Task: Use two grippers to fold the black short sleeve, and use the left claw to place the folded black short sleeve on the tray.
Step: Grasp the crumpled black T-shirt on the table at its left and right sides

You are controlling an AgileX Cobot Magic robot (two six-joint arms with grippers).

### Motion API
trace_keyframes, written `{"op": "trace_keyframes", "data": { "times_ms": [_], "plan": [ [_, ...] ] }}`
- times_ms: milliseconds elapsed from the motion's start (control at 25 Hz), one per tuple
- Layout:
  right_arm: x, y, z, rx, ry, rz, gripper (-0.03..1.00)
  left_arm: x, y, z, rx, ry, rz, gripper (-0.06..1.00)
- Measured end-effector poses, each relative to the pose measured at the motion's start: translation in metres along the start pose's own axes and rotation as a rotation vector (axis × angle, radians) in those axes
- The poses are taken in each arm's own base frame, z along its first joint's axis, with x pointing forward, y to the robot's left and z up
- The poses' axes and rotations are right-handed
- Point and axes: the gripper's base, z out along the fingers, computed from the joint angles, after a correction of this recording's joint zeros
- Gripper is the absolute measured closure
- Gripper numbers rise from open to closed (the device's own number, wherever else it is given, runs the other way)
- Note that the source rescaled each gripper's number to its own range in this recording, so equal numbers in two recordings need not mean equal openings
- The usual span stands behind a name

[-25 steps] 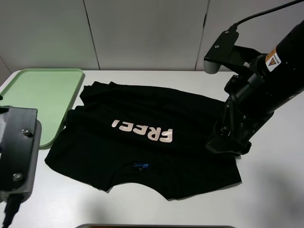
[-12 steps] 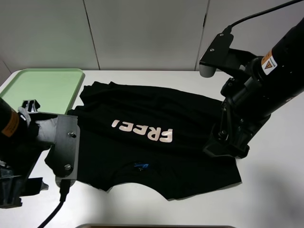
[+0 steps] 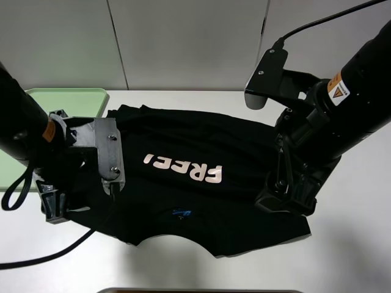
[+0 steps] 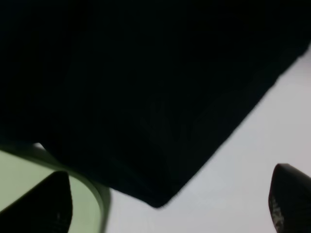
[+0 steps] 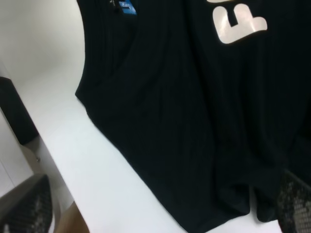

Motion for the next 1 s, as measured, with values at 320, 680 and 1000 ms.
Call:
{"op": "trace_keyframes", "data": {
  "times_ms": [320, 680, 1000],
  "plan": [
    [-0.002, -0.001, 0.001, 0.014, -0.024, -0.059, -0.03, 0.000, 0.015, -0.003, -0.011, -0.070, -0.017, 0.16],
    [-0.008, -0.007, 0.021, 0.025, 0.007, -0.108, -0.03, 0.015, 0.038, 0.000, -0.057, -0.087, -0.081, 0.16],
    [-0.015, -0.016, 0.049, 0.058, 0.031, -0.176, -0.03, 0.015, 0.041, 0.018, -0.023, -0.047, -0.063, 0.16]
  ]
}}
